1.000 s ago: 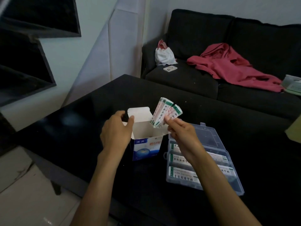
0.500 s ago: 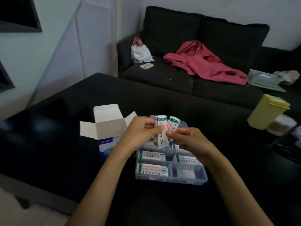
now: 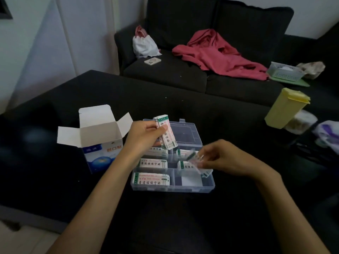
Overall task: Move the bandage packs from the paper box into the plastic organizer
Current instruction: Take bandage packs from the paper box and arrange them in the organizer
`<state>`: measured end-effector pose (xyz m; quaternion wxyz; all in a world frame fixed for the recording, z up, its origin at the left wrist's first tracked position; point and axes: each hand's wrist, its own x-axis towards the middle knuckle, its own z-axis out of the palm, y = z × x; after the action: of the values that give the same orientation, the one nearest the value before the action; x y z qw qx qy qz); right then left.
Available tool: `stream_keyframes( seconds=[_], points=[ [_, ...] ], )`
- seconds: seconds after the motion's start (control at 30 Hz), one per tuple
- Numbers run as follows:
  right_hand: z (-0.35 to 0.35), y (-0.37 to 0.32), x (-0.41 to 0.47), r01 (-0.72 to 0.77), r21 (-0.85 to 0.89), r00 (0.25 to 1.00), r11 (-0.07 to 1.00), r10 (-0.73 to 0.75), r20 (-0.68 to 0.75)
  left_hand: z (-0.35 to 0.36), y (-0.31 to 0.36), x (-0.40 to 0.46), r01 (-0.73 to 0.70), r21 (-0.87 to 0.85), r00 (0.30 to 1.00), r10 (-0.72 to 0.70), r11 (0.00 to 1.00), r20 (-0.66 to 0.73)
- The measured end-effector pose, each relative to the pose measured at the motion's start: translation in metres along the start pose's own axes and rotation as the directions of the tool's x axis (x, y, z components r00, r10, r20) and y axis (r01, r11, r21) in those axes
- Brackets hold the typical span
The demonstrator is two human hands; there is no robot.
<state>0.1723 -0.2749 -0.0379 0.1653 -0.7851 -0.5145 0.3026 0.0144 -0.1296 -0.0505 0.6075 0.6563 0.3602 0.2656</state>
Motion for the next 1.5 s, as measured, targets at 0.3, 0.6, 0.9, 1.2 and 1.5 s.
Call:
stream_keyframes(
  seconds=[0.3,0.6,0.9,1.2,1.5],
  points=[
    [0.033,-0.008,0.006,-0.112,-0.455,0.981,0.883,0.173,0.093,-0.004,-0.005,0.000,-0.025,0.038,1.000,0.024,0.999,0.005],
    [0.037,-0.006,0.008,-0.136,-0.470,0.989,0.872,0.094,-0.113,-0.009,-0.006,0.001,-0.034,0.025,0.999,0.034,0.999,0.004],
    [0.045,-0.005,0.012,-0.155,-0.613,0.978,0.775,0.031,-0.208,-0.012,-0.007,0.001,-0.007,0.031,0.998,0.005,0.999,0.062],
    [0.042,-0.002,0.010,-0.178,-0.568,0.970,0.804,0.045,-0.239,-0.010,-0.006,-0.002,0.211,-0.192,0.966,-0.175,0.958,0.191],
    [0.026,-0.023,0.002,0.008,0.506,0.975,0.862,0.105,-0.196,0.023,-0.010,-0.012,0.194,-0.252,0.979,-0.172,0.948,0.106]
  ],
)
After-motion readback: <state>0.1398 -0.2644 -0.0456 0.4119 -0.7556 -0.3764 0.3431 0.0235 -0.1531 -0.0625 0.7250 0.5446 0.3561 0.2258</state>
